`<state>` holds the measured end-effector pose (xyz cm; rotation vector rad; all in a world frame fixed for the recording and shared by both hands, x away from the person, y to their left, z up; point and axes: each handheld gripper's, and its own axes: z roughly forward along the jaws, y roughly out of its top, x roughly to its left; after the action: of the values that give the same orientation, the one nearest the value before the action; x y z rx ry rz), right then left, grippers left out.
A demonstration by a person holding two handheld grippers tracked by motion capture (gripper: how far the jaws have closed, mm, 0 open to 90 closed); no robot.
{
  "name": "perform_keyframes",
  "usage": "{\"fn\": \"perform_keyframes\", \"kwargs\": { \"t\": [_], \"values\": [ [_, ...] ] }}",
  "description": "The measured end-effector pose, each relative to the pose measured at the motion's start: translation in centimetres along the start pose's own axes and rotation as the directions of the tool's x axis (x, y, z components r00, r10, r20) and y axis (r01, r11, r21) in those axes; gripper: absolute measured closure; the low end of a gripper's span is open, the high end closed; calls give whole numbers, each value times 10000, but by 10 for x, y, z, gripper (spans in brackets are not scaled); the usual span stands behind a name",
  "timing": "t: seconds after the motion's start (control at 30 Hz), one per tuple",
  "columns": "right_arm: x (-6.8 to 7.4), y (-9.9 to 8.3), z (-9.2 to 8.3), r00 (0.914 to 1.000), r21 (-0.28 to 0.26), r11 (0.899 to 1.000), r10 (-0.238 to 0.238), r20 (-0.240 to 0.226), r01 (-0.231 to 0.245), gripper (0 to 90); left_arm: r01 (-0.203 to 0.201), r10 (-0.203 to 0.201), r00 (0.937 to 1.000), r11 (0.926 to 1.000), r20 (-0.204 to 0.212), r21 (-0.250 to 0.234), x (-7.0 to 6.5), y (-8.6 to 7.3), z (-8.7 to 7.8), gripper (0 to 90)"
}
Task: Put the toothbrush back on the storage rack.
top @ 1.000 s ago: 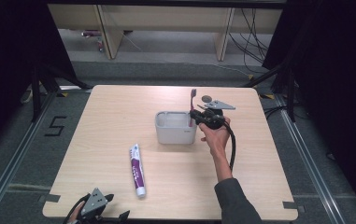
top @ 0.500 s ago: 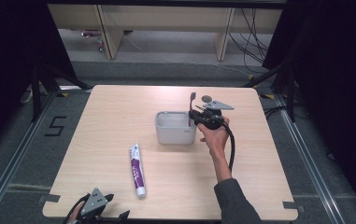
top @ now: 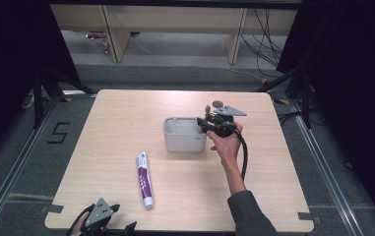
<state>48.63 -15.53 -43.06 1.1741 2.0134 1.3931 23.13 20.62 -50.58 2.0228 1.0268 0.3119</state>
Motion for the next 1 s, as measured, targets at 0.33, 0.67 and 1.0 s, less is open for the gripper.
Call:
{"fn": "perform_keyframes", "kwargs": {
  "t": [0.33, 0.67, 1.0],
  "values": [
    [2, -1, -19, 9995, -29, 9998, 207, 258, -206, 366, -53, 53, 10000, 10000, -18, 51, 0, 0, 0, 174],
    [9, -7, -40, 9993, 178, 9998, 81, -364, -75, 290, -80, 81, 10000, 10000, -32, 54, 0, 0, 0, 174],
    [18, -18, -61, 9970, 359, 9982, -448, -637, 472, 271, 63, -63, 10000, 10000, -38, -39, 0, 0, 1, 174]
  ]
}}
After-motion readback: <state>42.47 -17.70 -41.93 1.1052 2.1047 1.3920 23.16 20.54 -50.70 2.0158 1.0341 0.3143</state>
